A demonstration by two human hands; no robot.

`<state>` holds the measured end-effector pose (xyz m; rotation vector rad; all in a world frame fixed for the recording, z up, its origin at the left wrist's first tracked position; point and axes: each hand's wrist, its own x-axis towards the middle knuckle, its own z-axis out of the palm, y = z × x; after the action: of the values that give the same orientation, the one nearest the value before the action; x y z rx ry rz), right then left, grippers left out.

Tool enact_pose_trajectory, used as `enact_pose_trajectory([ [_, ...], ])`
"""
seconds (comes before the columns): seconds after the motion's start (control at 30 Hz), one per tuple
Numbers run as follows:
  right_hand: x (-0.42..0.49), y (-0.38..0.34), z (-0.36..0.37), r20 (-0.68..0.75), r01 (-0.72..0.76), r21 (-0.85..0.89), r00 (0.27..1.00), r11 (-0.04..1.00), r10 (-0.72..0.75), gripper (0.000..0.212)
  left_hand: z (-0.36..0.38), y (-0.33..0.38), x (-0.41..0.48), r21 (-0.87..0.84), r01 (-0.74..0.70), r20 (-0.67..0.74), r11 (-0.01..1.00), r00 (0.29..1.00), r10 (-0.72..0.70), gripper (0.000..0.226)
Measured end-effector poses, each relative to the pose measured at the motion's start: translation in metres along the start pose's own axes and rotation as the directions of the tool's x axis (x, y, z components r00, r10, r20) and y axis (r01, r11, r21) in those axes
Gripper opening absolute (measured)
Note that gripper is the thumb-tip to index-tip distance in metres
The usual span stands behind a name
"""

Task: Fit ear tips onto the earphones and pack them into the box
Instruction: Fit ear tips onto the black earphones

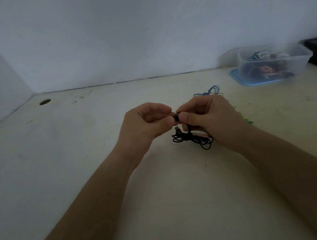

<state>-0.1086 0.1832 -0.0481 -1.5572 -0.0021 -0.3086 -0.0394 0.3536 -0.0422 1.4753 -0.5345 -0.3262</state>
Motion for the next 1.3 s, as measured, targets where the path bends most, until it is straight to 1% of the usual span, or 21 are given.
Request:
enact_pose_trajectory([
  [0.13,0.0001,0.0019,0.0006,0.0,-0.046,0.084,0.999,0.995,0.046,0.008,0.0004,0.0011,0.0009,0.015,-0.023,-0.006,1.0,1.0,0.023,0.021],
  [0.23,0.0009,0.0023,0.0007,0.012,-0.058,0.11,0.998,0.992,0.057,0.018,0.001,0.0013,0.0015,0.004,-0.012,-0.007,1.0,1.0,0.012,0.021],
  [0.3,0.0013,0.0024,0.0006,0.014,-0.059,0.134,0.998,0.989,0.058,0.02,0.0012,0.0012,0.0016,-0.021,0.001,-0.004,1.0,1.0,-0.001,0.021],
  [0.43,0.001,0.0026,0.0003,0.01,-0.06,0.128,0.998,0.99,0.059,0.021,0.0018,0.0008,0.0011,-0.022,0.001,-0.003,1.0,1.0,-0.001,0.021],
  [0.5,0.0004,0.0024,0.0006,0.005,-0.07,0.13,0.998,0.989,0.07,0.02,0.0019,0.0009,0.001,-0.002,-0.01,-0.006,1.0,1.0,0.01,0.02],
  [0.57,0.0003,0.0021,0.0008,0.004,-0.074,0.128,0.997,0.989,0.074,0.015,0.0013,0.0003,0.0014,0.017,-0.016,-0.01,1.0,1.0,0.016,0.021],
  [0.63,0.0004,0.0018,0.0006,0.005,-0.063,0.097,0.998,0.993,0.063,0.008,0.0007,-0.001,0.0016,0.025,-0.012,-0.011,1.0,1.0,0.012,0.021],
  [0.7,0.0005,0.0019,0.0003,0.008,-0.048,0.06,0.999,0.997,0.048,0.006,0.0006,-0.0021,0.0018,0.025,-0.006,-0.01,1.0,1.0,0.006,0.021],
  [0.8,-0.0004,0.001,0.001,0.005,-0.054,0.072,0.999,0.996,0.054,0.007,0.0006,-0.0014,0.0021,0.031,-0.018,-0.009,0.999,1.0,0.019,0.021],
  [0.93,-0.0003,-0.0016,0.0009,0.025,-0.127,0.202,0.992,0.971,0.125,0.017,0.0014,0.001,0.0025,0.028,-0.038,-0.003,0.999,0.999,0.038,0.019],
  [1.03,-0.0003,-0.003,0.0013,0.055,-0.159,0.237,0.987,0.958,0.15,0.02,0.0013,0.0017,0.0024,0.006,-0.027,0.003,1.0,1.0,0.027,0.018],
  [1.23,-0.0007,-0.002,-0.0001,0.051,-0.174,0.224,0.985,0.959,0.167,0.018,0.0012,0.0002,0.0017,0.023,-0.039,0.014,0.999,0.999,0.039,0.018],
  [1.3,-0.0009,-0.0005,-0.0001,0.035,-0.144,0.195,0.99,0.97,0.139,0.014,0.0008,-0.0006,0.0014,0.035,-0.039,0.019,0.999,0.999,0.038,0.018],
])
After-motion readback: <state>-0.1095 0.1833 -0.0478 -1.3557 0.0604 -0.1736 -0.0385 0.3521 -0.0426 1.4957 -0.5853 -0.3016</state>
